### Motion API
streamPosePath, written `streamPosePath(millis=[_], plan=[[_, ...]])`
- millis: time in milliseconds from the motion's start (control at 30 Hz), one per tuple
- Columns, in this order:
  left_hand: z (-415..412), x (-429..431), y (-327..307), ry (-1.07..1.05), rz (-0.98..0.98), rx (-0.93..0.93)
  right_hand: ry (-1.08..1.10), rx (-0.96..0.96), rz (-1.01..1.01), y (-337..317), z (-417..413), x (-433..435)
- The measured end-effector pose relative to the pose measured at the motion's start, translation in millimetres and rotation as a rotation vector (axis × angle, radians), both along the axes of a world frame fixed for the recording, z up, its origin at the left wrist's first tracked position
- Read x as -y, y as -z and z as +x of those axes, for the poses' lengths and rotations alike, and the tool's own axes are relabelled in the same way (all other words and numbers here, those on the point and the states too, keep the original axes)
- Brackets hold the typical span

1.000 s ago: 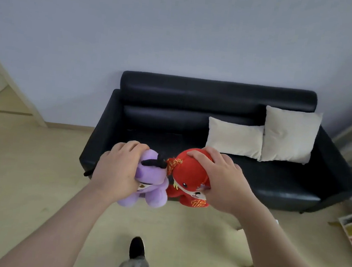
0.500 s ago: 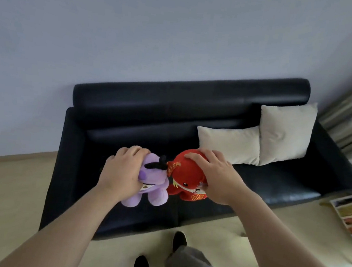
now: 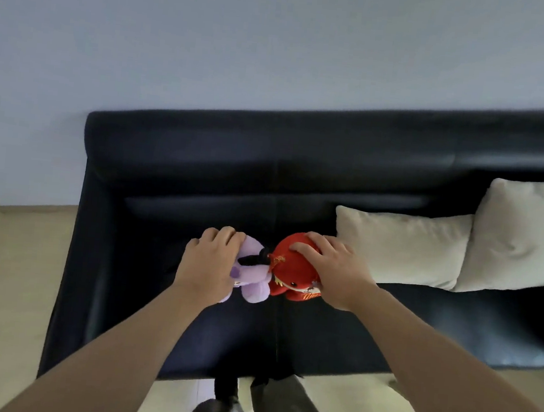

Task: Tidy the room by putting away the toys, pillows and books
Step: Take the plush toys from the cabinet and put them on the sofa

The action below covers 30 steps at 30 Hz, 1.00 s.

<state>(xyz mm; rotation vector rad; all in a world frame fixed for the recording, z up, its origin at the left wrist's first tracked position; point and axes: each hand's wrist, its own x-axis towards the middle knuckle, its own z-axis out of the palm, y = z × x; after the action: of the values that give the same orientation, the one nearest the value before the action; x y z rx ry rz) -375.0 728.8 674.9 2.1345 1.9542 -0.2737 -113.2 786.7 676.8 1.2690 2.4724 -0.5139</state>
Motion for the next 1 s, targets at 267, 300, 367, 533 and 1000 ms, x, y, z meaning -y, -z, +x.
streamPosePath(millis=[267,300,367,533,1000], plan=[[-8.1,-80.2,82.6,-0.018,-0.08,0.012,-0.045,0.044,-0.039,78.0,-15.4,-93.0],[-8.8,-86.8,93.9,-0.01,-0.086,0.012,-0.039,0.049,-0.05,88.2,-17.0,-99.1],[-10.2,-101.2,121.1,0.007,-0.11,0.012,-0.013,0.059,-0.096,111.7,-19.4,-112.0],[-8.3,-126.7,168.2,0.037,-0.157,0.003,0.023,0.082,-0.157,145.2,-16.4,-129.9],[14.4,-161.1,227.6,0.047,-0.262,0.025,0.094,0.131,-0.168,191.5,-15.0,-165.3]])
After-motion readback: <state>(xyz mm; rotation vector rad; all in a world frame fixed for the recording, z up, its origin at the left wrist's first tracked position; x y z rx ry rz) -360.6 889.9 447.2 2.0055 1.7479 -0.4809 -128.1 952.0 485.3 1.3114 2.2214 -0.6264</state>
